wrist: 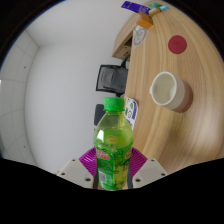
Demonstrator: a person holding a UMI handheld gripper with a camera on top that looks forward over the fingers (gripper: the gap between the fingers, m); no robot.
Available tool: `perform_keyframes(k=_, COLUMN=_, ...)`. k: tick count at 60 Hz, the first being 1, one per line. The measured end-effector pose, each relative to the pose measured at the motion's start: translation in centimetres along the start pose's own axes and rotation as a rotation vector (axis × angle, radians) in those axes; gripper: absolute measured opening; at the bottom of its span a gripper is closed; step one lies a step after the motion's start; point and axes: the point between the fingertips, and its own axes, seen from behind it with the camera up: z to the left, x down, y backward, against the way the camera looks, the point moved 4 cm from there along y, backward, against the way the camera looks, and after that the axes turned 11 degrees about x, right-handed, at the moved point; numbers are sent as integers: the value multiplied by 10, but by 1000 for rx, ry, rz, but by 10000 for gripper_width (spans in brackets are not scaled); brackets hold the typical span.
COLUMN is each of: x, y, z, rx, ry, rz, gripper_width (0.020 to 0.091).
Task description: Pour water
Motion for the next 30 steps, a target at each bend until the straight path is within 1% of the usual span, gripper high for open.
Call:
perform_keyframes(k=11, x=-35, y=0, z=-11, rx=-23, ry=-264, rz=73, gripper_width=388)
perform_keyframes(k=12, x=-36, y=7, z=-13, rx=-20, ry=-286, rz=82, gripper_width=387)
perform_keyframes(k=18, x=-40, y=-2, z=-19, rx=-11, ry=-378, rz=135, gripper_width=388)
perform_keyframes(k=30, x=-42, y=-3, z=-28, rx=30, ry=-420, rz=198, gripper_width=388)
